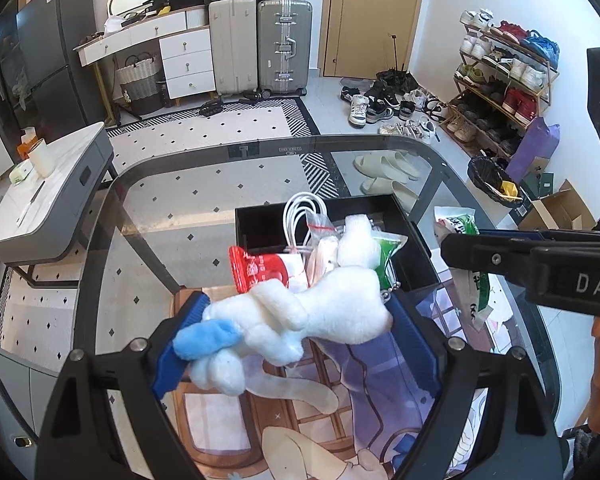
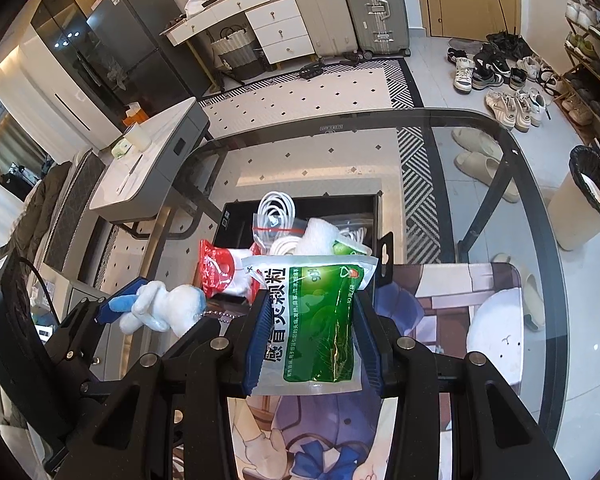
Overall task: Organize soft objects
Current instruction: 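Lift the plush bunny with the left gripper while the right gripper lifts the green packet, then carry the plush bunny and green packet over the black box and lower them in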
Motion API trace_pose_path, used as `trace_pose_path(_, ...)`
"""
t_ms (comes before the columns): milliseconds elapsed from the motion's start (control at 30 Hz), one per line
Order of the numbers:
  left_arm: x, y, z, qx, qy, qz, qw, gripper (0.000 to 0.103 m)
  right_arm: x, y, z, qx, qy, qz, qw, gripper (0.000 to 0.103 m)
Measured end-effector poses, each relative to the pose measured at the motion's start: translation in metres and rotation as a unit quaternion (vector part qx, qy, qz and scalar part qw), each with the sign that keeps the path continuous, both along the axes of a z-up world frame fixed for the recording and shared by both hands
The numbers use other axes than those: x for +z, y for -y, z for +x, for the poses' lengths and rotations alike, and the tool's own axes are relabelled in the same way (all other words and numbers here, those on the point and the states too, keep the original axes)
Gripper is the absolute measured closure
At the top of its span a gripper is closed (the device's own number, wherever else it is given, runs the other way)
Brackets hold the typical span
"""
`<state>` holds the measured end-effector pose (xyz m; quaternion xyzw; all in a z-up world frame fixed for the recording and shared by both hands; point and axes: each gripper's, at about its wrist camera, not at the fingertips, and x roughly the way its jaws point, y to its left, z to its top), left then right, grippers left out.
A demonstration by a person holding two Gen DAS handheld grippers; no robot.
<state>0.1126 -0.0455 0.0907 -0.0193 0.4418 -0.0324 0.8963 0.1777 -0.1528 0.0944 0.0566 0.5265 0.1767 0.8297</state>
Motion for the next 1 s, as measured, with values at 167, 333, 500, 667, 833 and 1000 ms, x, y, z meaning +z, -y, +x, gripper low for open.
trace_pose_path(167,0.001,0.0,0.006,-0.001,0.0,-0.003,1.0,0.015,-0.001,0.001,0.011,-0.004,-0.002,0.015,1.0,0.062)
trace_pose_path(333,0.002,-0.001,0.019,-0.004,0.0,-0.005,1.0,0.015,-0.002,0.0,0.022,-0.005,-0.002,0.02,1.0,0.062)
trace_pose_path(500,-0.002,0.0,0.032,-0.009,-0.001,-0.006,0.9999,0.015,-0.007,-0.003,0.035,-0.005,-0.004,0.022,1.0,0.062)
trace_pose_path(667,-0.008,0.0,0.045,-0.016,-0.003,-0.007,0.9998,0.015,-0.016,-0.007,0.048,-0.003,-0.013,0.023,1.0,0.062)
trace_pose_path(833,-0.015,0.004,0.054,-0.026,-0.003,0.001,0.9997,0.015,-0.029,-0.009,0.06,-0.003,-0.021,0.023,1.0,0.062)
trace_pose_path(1000,-0.023,0.005,0.064,-0.029,-0.009,-0.003,0.9995,0.015,-0.039,-0.012,0.069,-0.002,-0.029,0.022,0.999,0.062)
